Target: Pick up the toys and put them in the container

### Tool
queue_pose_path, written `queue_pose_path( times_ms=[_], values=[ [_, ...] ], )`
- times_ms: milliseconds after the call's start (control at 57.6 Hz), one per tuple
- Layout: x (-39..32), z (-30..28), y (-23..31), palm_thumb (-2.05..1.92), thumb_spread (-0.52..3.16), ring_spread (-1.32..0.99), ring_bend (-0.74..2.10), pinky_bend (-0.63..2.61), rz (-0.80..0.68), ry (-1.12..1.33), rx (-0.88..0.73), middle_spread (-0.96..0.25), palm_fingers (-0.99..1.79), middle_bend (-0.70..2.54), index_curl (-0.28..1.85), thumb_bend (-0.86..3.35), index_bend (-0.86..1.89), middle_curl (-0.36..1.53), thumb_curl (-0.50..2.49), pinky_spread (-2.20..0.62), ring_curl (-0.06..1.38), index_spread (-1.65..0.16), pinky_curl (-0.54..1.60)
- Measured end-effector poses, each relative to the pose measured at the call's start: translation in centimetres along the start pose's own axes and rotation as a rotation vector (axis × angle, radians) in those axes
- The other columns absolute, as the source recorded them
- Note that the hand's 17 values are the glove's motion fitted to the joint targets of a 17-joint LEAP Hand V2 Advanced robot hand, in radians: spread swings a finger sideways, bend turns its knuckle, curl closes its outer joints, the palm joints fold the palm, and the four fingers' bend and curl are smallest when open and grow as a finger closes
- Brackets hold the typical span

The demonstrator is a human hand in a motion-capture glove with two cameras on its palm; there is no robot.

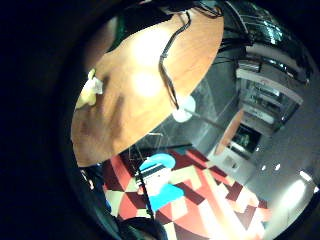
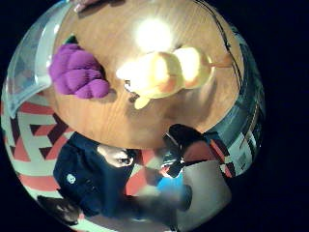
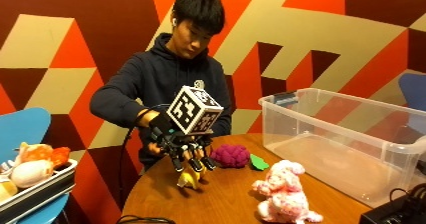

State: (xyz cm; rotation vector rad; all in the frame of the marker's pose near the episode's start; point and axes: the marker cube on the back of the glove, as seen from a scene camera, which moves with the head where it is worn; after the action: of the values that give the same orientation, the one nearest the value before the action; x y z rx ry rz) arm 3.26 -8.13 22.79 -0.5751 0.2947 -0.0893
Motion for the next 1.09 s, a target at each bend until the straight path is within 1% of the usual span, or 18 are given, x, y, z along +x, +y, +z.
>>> queue_pose_path(
  times_ms=[87, 260, 278, 295, 313, 330, 347, 417, 469, 504, 538, 608, 712, 886, 990, 1094],
  values=[
    [-0.6, 0.9, -0.6, 0.38, 1.16, 0.01, 0.09, 0.73, -0.025, 0.01, -0.013, 0.02, -0.32, 0.06, 0.25, 0.01, 0.23, 0.14, 0.3, 0.03, 0.14, -0.3, 0.32],
    [-1.2, 1.8, -2.0, 0.5, 1.22, 0.0, 0.08, 0.65, -0.047, 0.006, -0.009, 0.01, -0.25, 0.07, 0.35, 0.05, 0.45, 0.12, 0.33, 0.04, 0.1, -0.34, 0.31],
    [-1.3, 1.9, -2.1, 0.51, 1.23, 0.0, 0.08, 0.65, -0.05, 0.002, -0.001, 0.01, -0.24, 0.06, 0.36, 0.05, 0.48, 0.12, 0.34, 0.04, 0.09, -0.35, 0.31],
    [-1.3, 2.0, -2.3, 0.53, 1.24, 0.0, -0.07, 0.66, -0.054, -0.002, 0.007, 0.0, -0.28, 0.12, 0.39, 0.06, 0.56, 0.13, 0.34, 0.04, 0.05, -0.35, 0.31],
    [-1.4, 2.0, -2.4, 0.54, 1.25, 0.0, 0.09, 0.63, -0.059, -0.006, 0.015, 0.0, -0.21, 0.08, 0.39, 0.07, 0.56, 0.12, 0.35, 0.04, 0.08, -0.35, 0.3],
    [-1.4, 2.1, -2.5, 0.55, 1.25, 0.0, 0.09, 0.62, -0.066, -0.012, 0.021, 0.0, -0.22, 0.08, 0.39, 0.07, 0.57, 0.12, 0.35, 0.04, 0.07, -0.35, 0.3],
    [-1.5, 2.2, -2.6, 0.57, 1.26, 0.0, 0.07, 0.6, -0.075, -0.018, 0.028, -0.01, -0.17, 0.11, 0.42, 0.08, 0.65, 0.13, 0.36, 0.03, 0.06, -0.36, 0.3],
    [-1.8, 2.2, -2.7, 0.61, 1.3, -0.01, 0.06, 0.54, -0.107, -0.077, 0.067, -0.03, -0.08, 0.18, 0.47, 0.1, 0.81, 0.15, 0.37, 0.03, 0.04, -0.35, 0.29],
    [-2.0, 1.9, -2.5, 0.65, 1.31, -0.02, 0.05, 0.49, -0.131, -0.156, 0.123, -0.05, 0.04, 0.29, 0.52, 0.11, 0.95, 0.2, 0.39, 0.03, 0.02, -0.34, 0.28],
    [-2.0, 1.3, -2.4, 0.65, 1.32, -0.02, 0.06, 0.49, -0.147, -0.209, 0.167, -0.06, 0.02, 0.32, 0.53, 0.12, 0.99, 0.21, 0.4, 0.03, 0.01, -0.33, 0.28],
    [-1.9, 0.6, -2.2, 0.67, 1.31, -0.03, 0.08, 0.45, -0.159, -0.257, 0.213, -0.08, 0.1, 0.41, 0.56, 0.12, 1.05, 0.24, 0.41, 0.03, 0.0, -0.31, 0.27],
    [-1.8, -1.5, -1.3, 0.68, 1.29, -0.06, 0.11, 0.41, -0.17, -0.355, 0.311, -0.12, 0.22, 0.57, 0.6, 0.11, 1.13, 0.3, 0.44, 0.03, 0.0, -0.27, 0.26],
    [-1.0, -6.5, 0.5, 0.71, 1.24, -0.12, 0.15, 0.38, -0.167, -0.441, 0.46, -0.16, 0.31, 0.69, 0.67, 0.11, 1.24, 0.36, 0.5, 0.02, 0.0, -0.2, 0.26],
    [-2.5, -15.6, 3.9, 0.72, 1.18, -0.19, 0.18, 0.38, -0.159, -0.381, 0.628, -0.2, 0.32, 0.77, 0.74, 0.1, 1.32, 0.41, 0.59, 0.0, 0.02, -0.1, 0.28],
    [-5.3, -20.9, 5.3, 0.72, 1.15, -0.21, 0.19, 0.39, -0.228, -0.314, 0.727, -0.22, 0.32, 0.78, 0.76, 0.09, 1.34, 0.44, 0.63, 0.0, 0.04, -0.07, 0.29],
    [-9.2, -25.9, 5.3, 0.72, 1.13, -0.24, 0.2, 0.41, -0.275, -0.341, 0.756, -0.24, 0.32, 0.79, 0.78, 0.08, 1.34, 0.45, 0.68, -0.01, 0.05, -0.04, 0.3]
  ],
)
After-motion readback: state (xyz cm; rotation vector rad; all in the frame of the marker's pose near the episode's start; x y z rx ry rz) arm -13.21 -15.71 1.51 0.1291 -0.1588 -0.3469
